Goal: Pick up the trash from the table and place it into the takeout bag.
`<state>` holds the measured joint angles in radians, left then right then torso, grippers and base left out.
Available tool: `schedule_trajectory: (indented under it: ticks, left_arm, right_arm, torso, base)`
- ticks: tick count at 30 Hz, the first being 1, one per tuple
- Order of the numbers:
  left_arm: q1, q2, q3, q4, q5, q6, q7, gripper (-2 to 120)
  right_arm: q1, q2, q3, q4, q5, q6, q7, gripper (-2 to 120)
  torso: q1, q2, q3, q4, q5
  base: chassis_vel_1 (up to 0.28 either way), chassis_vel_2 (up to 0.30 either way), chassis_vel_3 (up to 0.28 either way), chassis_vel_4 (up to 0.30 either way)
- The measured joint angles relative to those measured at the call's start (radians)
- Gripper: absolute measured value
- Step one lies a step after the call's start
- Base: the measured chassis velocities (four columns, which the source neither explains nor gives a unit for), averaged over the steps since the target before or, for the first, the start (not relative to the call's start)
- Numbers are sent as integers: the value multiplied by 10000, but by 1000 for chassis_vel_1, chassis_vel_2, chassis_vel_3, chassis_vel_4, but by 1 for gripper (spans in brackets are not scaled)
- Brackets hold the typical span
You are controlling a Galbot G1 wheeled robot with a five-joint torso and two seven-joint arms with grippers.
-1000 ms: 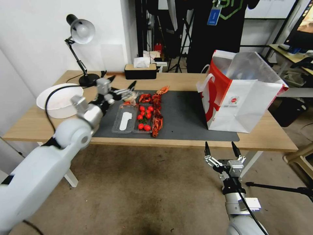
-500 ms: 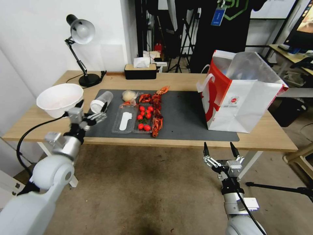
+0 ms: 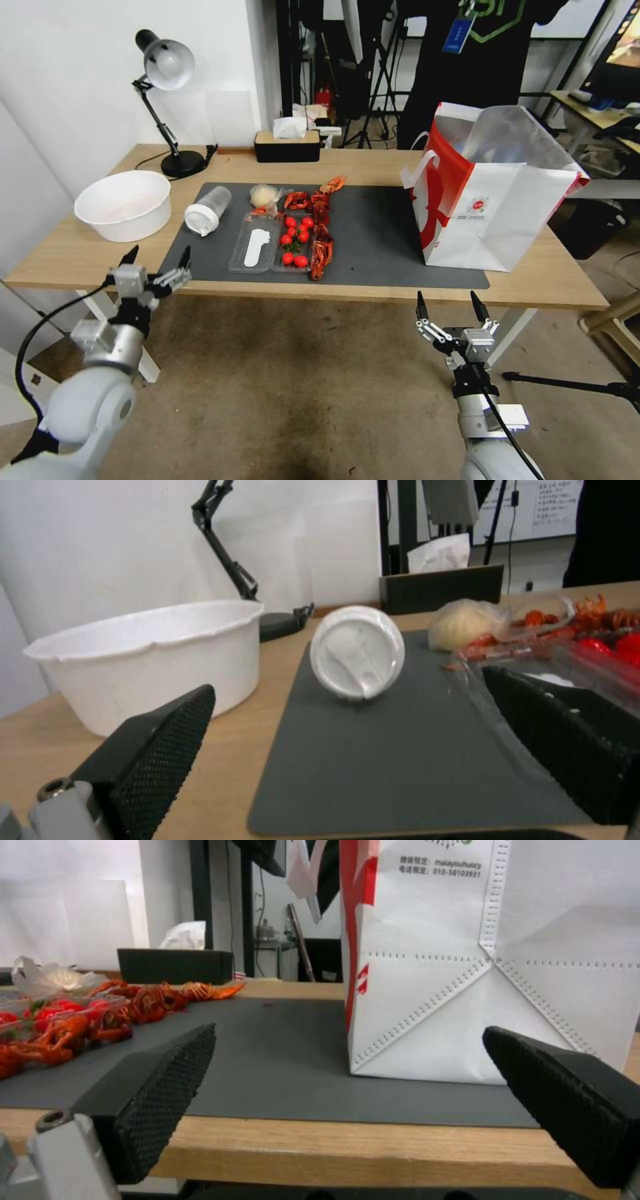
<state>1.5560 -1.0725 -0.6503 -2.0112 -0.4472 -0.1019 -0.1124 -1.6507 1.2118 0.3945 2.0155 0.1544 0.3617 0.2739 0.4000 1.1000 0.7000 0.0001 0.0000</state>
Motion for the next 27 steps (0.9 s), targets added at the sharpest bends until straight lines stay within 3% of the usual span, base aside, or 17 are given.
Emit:
schedule_trajectory:
  ticks: [10,27]
  left_arm:
    - [378,-340,210,180,413,-441,20,100]
    - [-214,-60,473,318,435,-373,38,100]
  right_arm:
    - [-45,53,-3,-48,-21,27,4,100]
    - [-68,82,-21,-79,-41,69,10,100]
  torso:
    - [0,-1,0,-1,2]
    - [0,-1,0,-1,0]
  base:
    - [0,0,0,0]
    - [0,0,0,0]
